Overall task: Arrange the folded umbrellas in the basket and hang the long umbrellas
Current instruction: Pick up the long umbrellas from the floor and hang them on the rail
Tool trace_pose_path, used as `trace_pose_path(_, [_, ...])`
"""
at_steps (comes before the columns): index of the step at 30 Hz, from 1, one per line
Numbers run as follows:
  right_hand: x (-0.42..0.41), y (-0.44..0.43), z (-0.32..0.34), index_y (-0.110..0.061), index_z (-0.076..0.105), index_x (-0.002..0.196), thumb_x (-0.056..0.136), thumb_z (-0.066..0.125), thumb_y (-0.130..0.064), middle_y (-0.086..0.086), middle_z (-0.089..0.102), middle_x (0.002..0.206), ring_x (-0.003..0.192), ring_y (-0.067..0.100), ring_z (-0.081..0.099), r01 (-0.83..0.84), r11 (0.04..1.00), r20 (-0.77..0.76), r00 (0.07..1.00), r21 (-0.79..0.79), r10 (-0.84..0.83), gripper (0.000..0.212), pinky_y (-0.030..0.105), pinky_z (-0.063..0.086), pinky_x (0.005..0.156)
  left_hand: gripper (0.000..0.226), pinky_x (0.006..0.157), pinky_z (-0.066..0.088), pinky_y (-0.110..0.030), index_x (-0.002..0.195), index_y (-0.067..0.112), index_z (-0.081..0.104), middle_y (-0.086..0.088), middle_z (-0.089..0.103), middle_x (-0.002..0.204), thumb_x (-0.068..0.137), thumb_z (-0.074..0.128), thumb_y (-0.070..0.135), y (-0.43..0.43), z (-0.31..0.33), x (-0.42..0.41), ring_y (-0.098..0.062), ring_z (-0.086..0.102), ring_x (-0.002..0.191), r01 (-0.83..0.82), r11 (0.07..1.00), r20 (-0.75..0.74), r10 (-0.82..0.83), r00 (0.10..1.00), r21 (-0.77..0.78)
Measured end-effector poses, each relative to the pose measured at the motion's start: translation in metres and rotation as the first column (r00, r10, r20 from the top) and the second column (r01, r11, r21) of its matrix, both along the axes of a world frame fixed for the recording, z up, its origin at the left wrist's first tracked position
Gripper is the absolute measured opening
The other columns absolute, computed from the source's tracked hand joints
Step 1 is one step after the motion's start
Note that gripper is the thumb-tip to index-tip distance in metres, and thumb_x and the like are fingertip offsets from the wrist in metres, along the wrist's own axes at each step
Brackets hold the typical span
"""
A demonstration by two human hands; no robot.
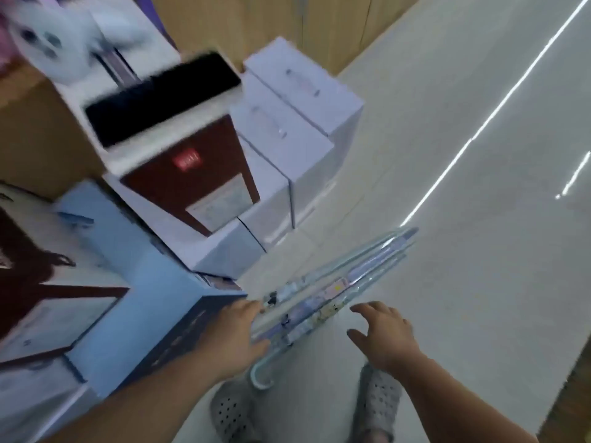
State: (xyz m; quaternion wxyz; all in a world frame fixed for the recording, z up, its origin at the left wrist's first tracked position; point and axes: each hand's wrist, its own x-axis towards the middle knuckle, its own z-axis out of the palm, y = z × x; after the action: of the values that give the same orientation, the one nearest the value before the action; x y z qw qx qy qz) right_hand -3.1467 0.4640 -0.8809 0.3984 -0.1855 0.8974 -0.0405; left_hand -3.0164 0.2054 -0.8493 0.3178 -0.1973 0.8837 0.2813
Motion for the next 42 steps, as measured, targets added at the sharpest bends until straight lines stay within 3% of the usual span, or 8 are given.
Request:
trace_pose_path(5, [-0.028,-0.002,-0.137,-0.041,0.044,0.142,0.092,0.053,-0.054,-0.007,0.046,0.145,0.132,0.022,0.043,-0.154,0.987,0.019,0.988,0.035,0.154,0.052,0.039,0.034,0.106,0.075,0.097,0.046,-0.033,0.132,0.024,0.056,-0.002,0.054,0.132,0.070,0.055,0.065,0.003,-0.144,-0.020,-0.024,0.056,0.118,0.012,1.000,0.054,-0.012,0.998,-0.004])
trace_pose_path(10, [-0.041,0.000,-0.241,-0.039,0.048,0.139,0.091,0.055,-0.053,-0.007,0.047,0.145,0.132,0.022,0.043,-0.271,0.962,-0.001,0.963,0.024,0.271,0.050,0.039,0.035,0.105,0.055,0.094,0.048,-0.034,0.133,0.025,0.055,-0.001,0.054,0.132,0.083,0.073,0.039,0.019,-0.252,-0.026,-0.026,0.058,0.117,-0.007,0.999,0.097,0.003,0.995,0.034])
trace_pose_path(13, [-0.042,0.002,-0.289,-0.040,0.048,0.139,0.090,0.058,-0.050,-0.009,0.045,0.147,0.133,0.023,0.040,-0.331,0.944,-0.005,0.944,-0.013,0.331,0.051,0.039,0.034,0.105,0.048,0.085,0.049,-0.033,0.127,0.027,0.058,0.000,0.059,0.123,0.083,0.072,0.037,0.037,-0.301,-0.022,-0.024,0.061,0.106,-0.049,0.996,0.114,0.040,0.993,0.072])
trace_pose_path(18, [-0.044,0.013,-0.342,-0.041,0.045,0.142,0.087,0.060,-0.042,-0.011,0.043,0.149,0.140,0.022,0.033,-0.454,0.890,-0.052,0.890,-0.031,0.452,0.057,0.042,0.025,0.112,0.057,0.095,0.046,-0.028,0.136,0.025,0.055,-0.002,0.056,0.133,0.083,0.073,0.039,0.077,-0.365,-0.010,-0.024,0.056,0.119,-0.032,0.991,0.168,0.010,0.986,0.132])
trace_pose_path(23, [-0.043,0.021,-0.376,-0.039,0.059,0.129,0.085,0.062,-0.031,-0.006,0.054,0.129,0.120,0.027,0.047,-0.506,0.862,-0.146,0.855,-0.019,0.498,0.045,0.041,0.028,0.106,0.054,0.094,0.049,-0.033,0.131,0.026,0.061,-0.006,0.060,0.125,0.081,0.074,0.038,0.101,-0.399,0.001,-0.028,0.060,0.114,-0.057,0.997,0.117,0.050,0.992,0.054])
trace_pose_path(28, [-0.039,0.034,-0.392,-0.034,0.068,0.113,0.076,0.072,-0.028,-0.003,0.063,0.107,0.099,0.029,0.058,-0.501,0.862,-0.221,0.852,-0.081,0.474,0.037,0.041,0.039,0.096,0.050,0.089,0.052,-0.039,0.128,0.030,0.064,-0.004,0.062,0.121,0.080,0.078,0.034,0.113,-0.402,0.009,-0.029,0.063,0.109,-0.072,0.997,0.077,0.073,0.994,-0.021])
trace_pose_path(33, [-0.045,0.043,-0.372,-0.029,0.063,0.101,0.088,0.062,-0.034,-0.006,0.063,0.098,0.100,0.024,0.059,-0.505,0.855,-0.139,0.861,-0.119,0.490,0.014,0.037,0.031,0.102,0.042,0.090,0.052,-0.038,0.122,0.024,0.068,-0.004,0.070,0.116,0.081,0.078,0.025,0.113,-0.395,0.014,-0.029,0.065,0.106,-0.150,0.987,0.022,0.149,0.989,0.062])
trace_pose_path(42, [-0.073,0.105,-0.225,-0.033,0.063,0.098,0.087,0.064,-0.041,-0.011,0.063,0.092,0.087,0.015,0.062,-0.378,0.918,-0.111,0.924,-0.120,0.366,0.014,0.034,0.037,0.085,0.034,0.091,0.051,-0.031,0.119,0.024,0.070,0.003,0.070,0.110,0.085,0.076,0.021,0.140,-0.289,-0.024,-0.015,0.064,0.100,-0.176,0.958,-0.086,0.199,0.976,0.226])
